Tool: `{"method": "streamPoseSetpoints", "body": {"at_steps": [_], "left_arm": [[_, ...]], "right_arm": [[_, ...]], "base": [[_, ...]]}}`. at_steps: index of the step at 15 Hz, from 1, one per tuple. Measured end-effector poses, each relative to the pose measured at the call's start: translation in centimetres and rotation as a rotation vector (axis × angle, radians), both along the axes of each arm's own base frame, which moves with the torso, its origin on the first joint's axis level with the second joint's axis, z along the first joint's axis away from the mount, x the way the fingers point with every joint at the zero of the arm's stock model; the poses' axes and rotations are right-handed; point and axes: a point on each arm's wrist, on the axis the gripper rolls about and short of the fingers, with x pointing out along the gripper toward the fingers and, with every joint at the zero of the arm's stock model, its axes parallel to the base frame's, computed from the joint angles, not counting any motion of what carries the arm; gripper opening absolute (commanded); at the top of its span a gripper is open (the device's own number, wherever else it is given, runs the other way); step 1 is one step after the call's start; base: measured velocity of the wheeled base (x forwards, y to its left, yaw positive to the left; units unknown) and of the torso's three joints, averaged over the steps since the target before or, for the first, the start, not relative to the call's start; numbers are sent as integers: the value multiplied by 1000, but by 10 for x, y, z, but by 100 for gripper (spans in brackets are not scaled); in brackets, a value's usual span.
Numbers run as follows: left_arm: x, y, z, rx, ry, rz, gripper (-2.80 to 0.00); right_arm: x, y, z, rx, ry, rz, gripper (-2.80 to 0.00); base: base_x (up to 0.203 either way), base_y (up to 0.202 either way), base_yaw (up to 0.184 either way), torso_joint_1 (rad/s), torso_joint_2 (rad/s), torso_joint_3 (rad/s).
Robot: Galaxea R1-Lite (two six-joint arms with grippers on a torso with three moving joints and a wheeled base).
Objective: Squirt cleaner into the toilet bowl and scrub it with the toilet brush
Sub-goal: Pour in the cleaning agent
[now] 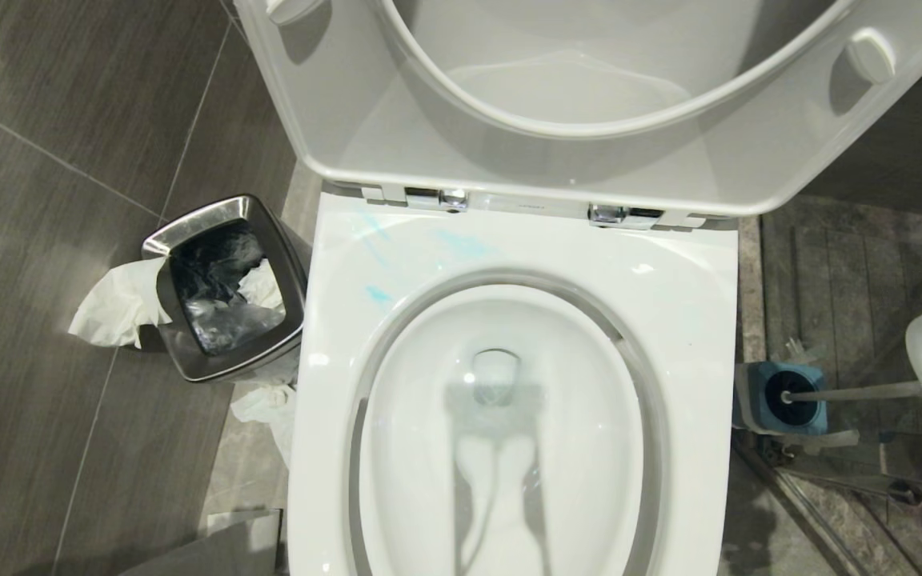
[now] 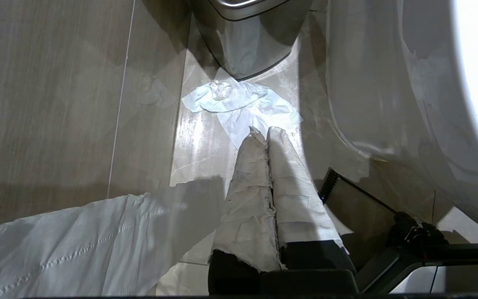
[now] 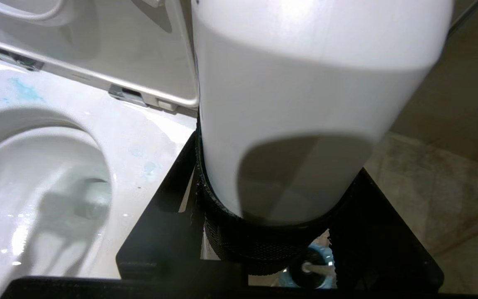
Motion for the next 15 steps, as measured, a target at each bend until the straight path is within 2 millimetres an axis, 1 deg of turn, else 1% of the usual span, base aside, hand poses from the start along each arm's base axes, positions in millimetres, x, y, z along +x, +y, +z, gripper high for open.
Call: {"method": "streamPoseSetpoints", "body": {"at_steps": [4,8,10,15], "left_arm": [[0,0,0,0,0,0,-280],[0,0,0,0,0,0,-280],[0,0,0,0,0,0,-280],[0,0,0,1,0,0,-280]], "right_arm": [[3,0,-2,-127,-41,-31,-280],[13,-1,-10,-124,-7,-18,-280],[17,-1,-6,-145,-6,15,-280],[21,-2,-1,-148,-8,-2,-280]], "base": [[0,0,0,0,0,0],[0,0,0,0,0,0],[0,0,0,0,0,0],[0,0,0,1,1,16]]}}
